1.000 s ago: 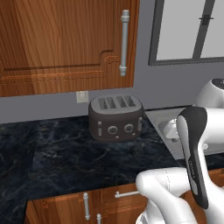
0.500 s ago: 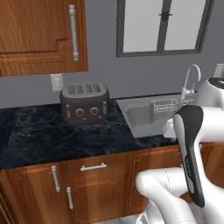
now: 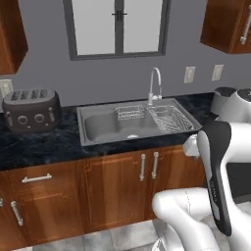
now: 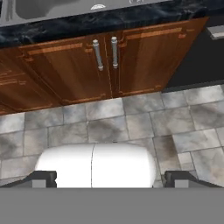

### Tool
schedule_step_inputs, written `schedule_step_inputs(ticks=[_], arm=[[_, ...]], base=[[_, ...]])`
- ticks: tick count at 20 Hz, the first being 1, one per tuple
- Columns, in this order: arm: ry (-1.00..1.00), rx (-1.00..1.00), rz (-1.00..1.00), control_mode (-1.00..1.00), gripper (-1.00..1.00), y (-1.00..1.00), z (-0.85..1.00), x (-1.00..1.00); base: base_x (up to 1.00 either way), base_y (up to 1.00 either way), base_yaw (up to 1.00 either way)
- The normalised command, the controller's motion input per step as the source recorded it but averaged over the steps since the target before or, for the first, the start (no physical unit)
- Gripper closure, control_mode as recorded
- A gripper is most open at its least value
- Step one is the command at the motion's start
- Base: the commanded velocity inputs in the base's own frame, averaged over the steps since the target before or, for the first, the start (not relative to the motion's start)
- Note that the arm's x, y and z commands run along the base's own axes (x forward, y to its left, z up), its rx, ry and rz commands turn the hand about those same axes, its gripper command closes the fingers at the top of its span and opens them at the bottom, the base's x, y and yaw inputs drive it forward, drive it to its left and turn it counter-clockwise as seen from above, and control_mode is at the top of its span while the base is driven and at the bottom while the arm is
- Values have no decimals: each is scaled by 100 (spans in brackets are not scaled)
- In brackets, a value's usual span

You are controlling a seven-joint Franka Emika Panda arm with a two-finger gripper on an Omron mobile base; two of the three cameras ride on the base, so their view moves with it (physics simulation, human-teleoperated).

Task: Navigate to the dishwasher.

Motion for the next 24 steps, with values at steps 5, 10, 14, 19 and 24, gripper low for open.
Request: schedule_step_inputs(ticks=[5, 10, 14, 19, 24], arm=[[0, 0, 0, 100, -100, 0, 0, 0], [0, 0, 0, 100, -100, 0, 0, 0], [0, 0, 0, 100, -100, 0, 0, 0], [0, 0, 0, 100, -100, 0, 0, 0], [0, 0, 0, 100, -100, 0, 0, 0]], base=[[5, -100, 0], [8, -100, 0], [18, -99, 0], [41, -86, -2], [42, -100, 0]])
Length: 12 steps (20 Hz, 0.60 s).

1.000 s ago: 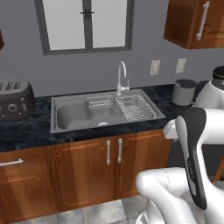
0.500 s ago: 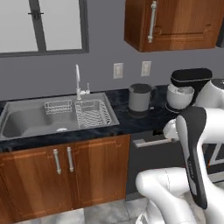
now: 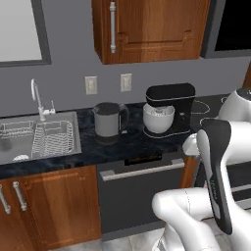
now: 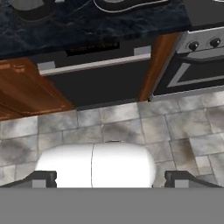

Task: Navigate to the dishwasher.

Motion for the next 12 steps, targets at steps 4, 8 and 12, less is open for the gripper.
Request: schedule_step_inputs(ticks=[4, 8, 12], arm=[[0, 0, 0, 100, -100, 0, 0, 0], [0, 0, 0, 100, -100, 0, 0, 0], [0, 0, 0, 100, -100, 0, 0, 0]], base=[[42, -78, 0], [39, -21, 0], [46, -1, 0]])
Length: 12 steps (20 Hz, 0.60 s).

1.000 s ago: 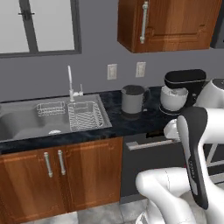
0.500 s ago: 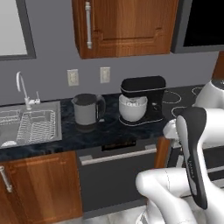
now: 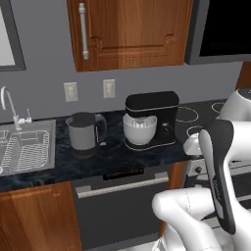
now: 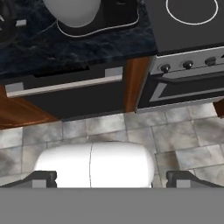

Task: Navigate to the dishwasher.

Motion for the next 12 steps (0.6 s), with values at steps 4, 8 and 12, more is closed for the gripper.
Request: schedule_step_inputs(ticks=[4, 8, 12], arm=[[0, 0, 0, 100, -100, 0, 0, 0], [0, 0, 0, 100, -100, 0, 0, 0], [0, 0, 0, 100, -100, 0, 0, 0]], base=[[37, 20, 1], [49, 50, 0], [50, 45, 0]])
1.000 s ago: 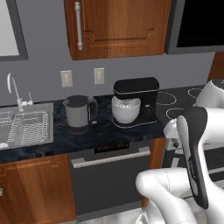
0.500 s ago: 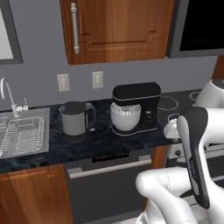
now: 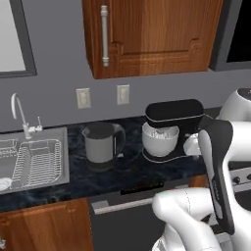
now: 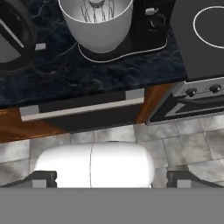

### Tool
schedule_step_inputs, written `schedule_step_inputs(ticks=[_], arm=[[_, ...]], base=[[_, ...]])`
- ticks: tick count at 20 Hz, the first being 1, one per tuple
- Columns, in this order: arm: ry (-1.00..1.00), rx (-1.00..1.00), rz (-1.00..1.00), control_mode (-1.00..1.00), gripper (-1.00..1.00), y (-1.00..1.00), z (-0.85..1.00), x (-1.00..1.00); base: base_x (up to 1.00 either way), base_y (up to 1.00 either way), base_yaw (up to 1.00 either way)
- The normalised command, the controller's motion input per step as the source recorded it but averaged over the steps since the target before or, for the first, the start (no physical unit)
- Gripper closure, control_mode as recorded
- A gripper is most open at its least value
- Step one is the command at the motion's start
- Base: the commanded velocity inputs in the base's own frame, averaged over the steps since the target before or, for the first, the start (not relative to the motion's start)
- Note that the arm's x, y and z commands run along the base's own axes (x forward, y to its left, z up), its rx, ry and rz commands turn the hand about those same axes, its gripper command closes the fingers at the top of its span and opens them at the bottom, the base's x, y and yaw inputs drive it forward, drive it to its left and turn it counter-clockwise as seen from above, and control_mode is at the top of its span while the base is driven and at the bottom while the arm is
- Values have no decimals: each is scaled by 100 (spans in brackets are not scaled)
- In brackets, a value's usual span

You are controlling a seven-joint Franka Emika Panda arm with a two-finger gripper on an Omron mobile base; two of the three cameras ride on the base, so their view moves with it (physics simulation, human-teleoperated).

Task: Navigate to the dishwasher.

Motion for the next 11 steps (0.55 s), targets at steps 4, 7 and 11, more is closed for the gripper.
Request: schedule_step_inputs(ticks=[4, 7, 11], arm=[[0, 0, 0, 100, -100, 0, 0, 0], [0, 0, 0, 100, -100, 0, 0, 0], [0, 0, 0, 100, -100, 0, 0, 0]], base=[[47, 33, 0], [38, 13, 0], [36, 7, 0]])
